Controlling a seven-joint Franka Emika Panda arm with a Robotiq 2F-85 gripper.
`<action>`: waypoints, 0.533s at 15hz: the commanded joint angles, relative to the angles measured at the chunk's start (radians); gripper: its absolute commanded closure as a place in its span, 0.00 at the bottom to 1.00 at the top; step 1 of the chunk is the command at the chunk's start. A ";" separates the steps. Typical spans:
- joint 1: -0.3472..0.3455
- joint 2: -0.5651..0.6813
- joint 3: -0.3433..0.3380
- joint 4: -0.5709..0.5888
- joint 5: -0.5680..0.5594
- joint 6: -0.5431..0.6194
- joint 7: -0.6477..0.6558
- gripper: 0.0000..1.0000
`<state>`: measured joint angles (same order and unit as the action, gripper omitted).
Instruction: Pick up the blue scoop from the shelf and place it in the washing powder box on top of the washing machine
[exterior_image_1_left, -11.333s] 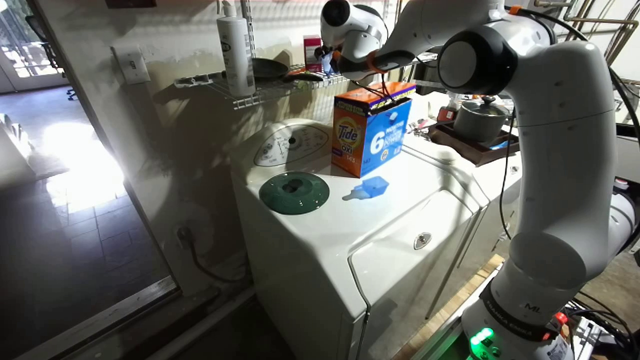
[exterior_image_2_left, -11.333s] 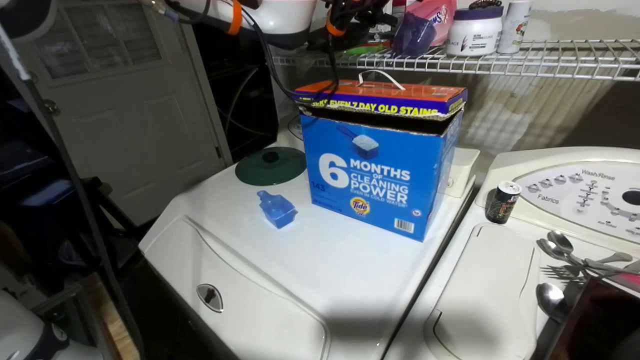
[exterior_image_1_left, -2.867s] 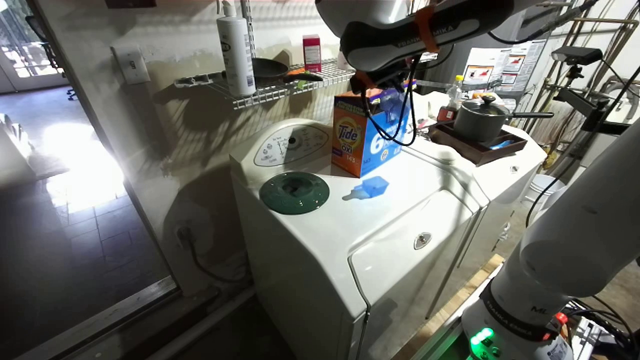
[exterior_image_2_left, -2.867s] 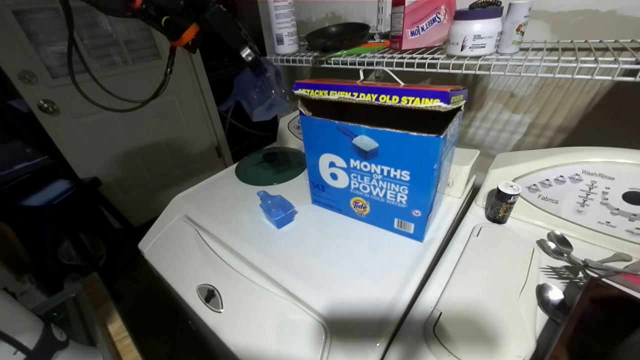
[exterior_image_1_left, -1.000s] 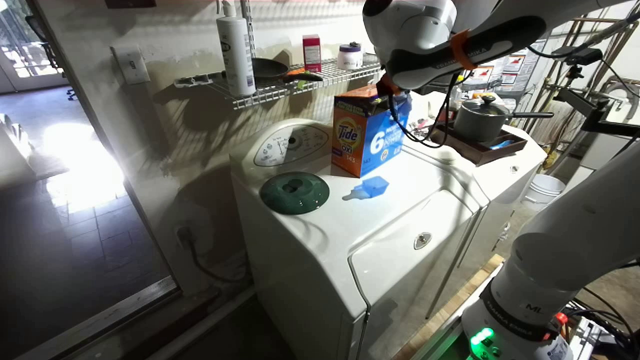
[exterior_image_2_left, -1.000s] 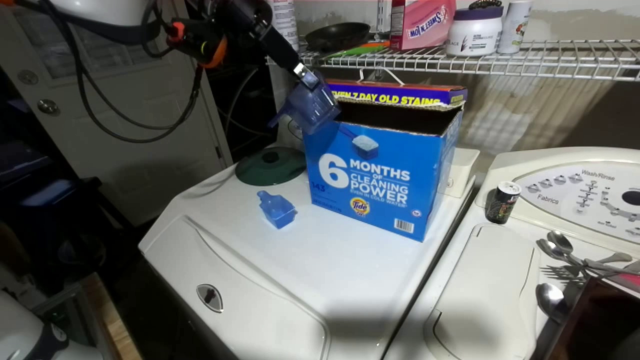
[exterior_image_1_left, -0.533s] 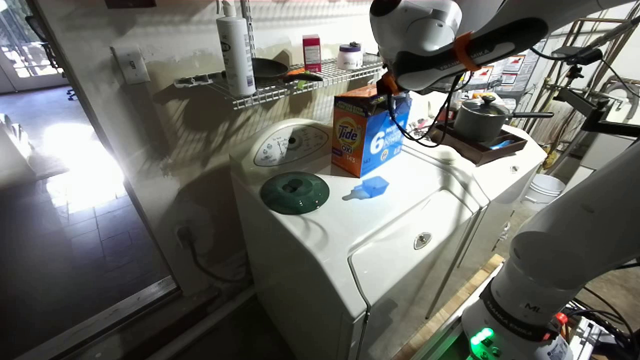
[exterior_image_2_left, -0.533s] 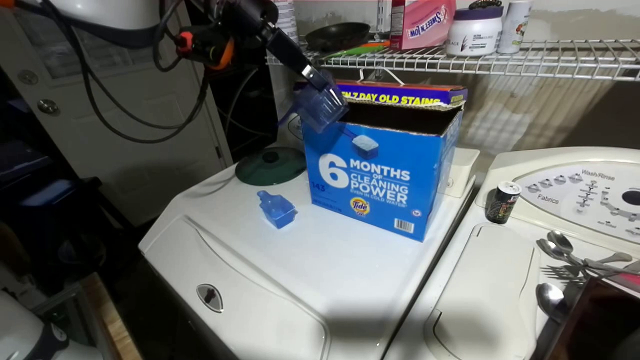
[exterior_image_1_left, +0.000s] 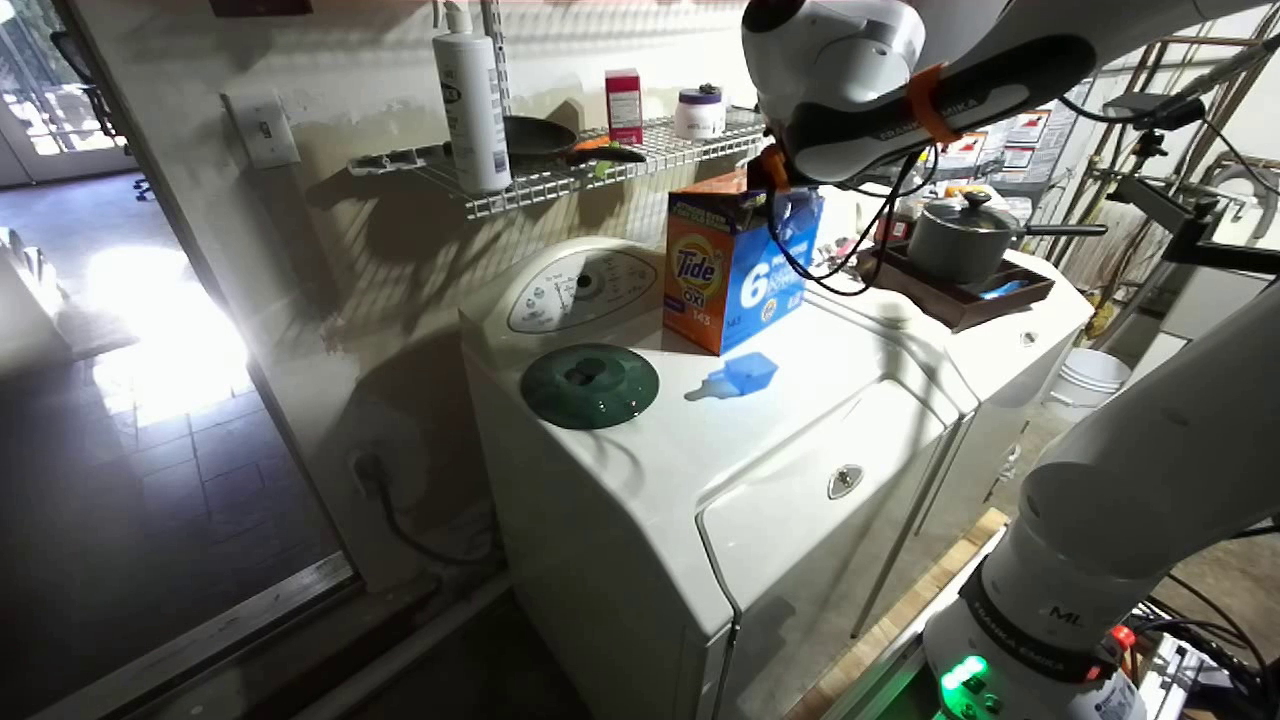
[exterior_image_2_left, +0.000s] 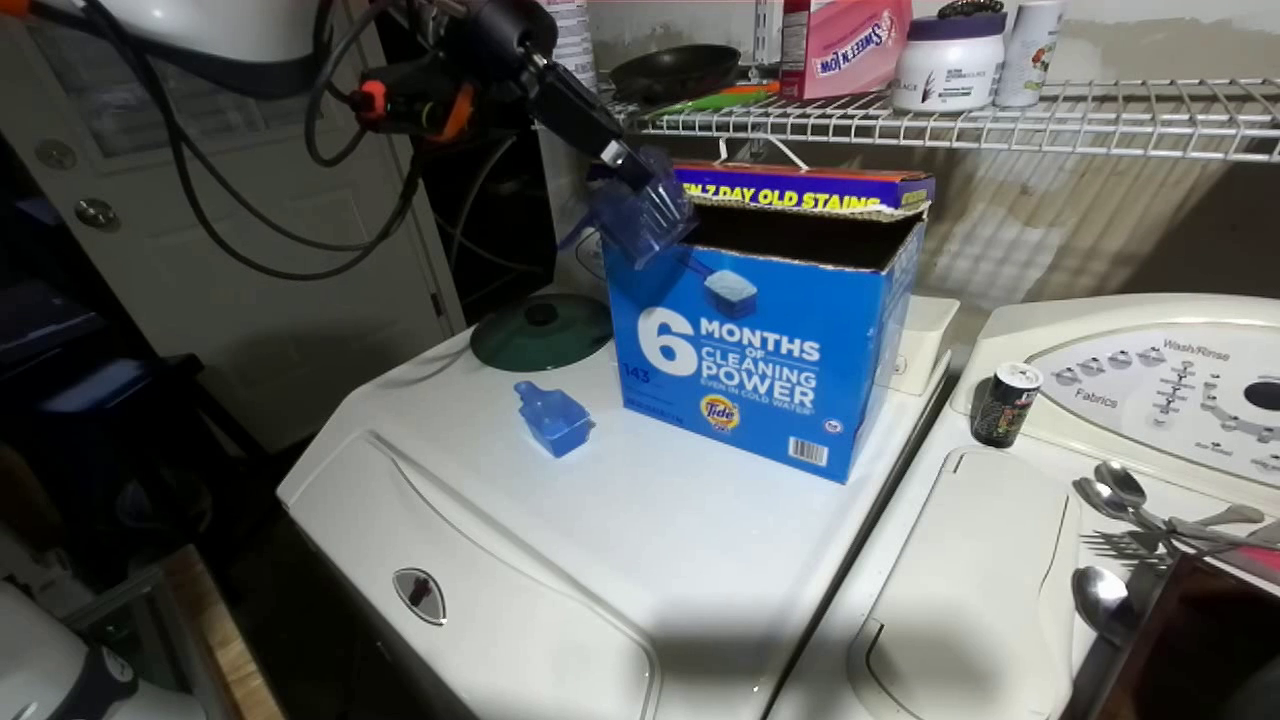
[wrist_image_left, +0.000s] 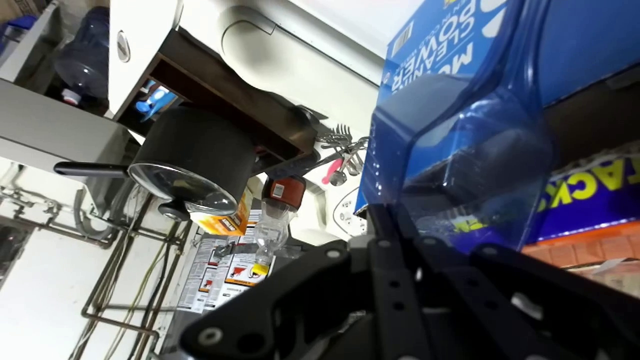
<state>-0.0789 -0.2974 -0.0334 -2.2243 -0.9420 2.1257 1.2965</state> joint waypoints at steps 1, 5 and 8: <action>-0.018 -0.022 0.002 -0.024 -0.058 0.053 0.030 0.99; -0.027 -0.018 0.000 -0.019 -0.131 0.083 0.044 0.99; -0.031 -0.018 -0.001 -0.018 -0.193 0.098 0.070 0.99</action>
<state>-0.0966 -0.2975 -0.0336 -2.2243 -1.0574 2.1739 1.3142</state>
